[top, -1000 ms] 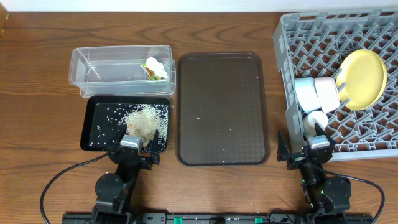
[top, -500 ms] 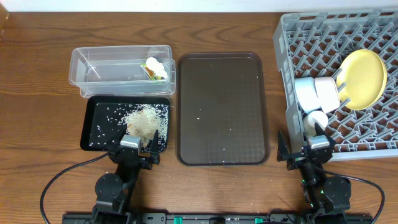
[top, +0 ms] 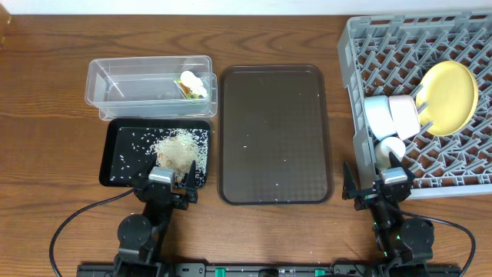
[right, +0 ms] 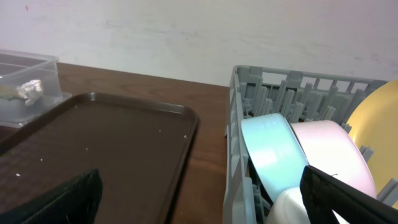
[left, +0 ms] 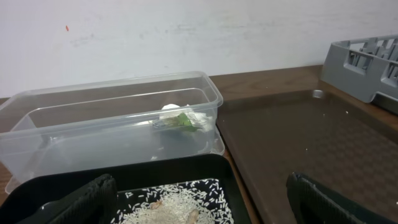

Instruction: Sort waste into correct bins and load items into the dishwasher rack

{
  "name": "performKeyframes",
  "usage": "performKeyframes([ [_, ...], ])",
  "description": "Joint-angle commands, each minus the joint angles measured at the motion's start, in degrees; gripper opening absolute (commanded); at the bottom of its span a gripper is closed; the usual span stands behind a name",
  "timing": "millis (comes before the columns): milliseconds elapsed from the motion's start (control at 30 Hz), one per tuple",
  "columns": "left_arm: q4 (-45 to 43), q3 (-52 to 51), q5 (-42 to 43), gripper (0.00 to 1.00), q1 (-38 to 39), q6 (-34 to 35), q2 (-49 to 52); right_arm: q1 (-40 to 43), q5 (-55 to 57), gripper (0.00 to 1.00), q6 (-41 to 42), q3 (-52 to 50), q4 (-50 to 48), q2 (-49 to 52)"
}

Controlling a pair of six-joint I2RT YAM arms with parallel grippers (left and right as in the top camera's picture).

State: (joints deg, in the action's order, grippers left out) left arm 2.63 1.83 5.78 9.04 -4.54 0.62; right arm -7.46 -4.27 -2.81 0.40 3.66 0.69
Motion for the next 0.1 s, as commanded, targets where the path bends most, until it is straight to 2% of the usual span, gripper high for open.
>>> performKeyframes([
  [0, 0.9, -1.6, 0.2, 0.90, -0.3, -0.2, -0.4, 0.7, -0.3, 0.99, -0.7, -0.1, 0.2, -0.3],
  [67, 0.9, -1.6, 0.2, 0.90, -0.3, -0.2, -0.4, 0.7, -0.3, 0.99, -0.7, -0.1, 0.2, -0.3],
])
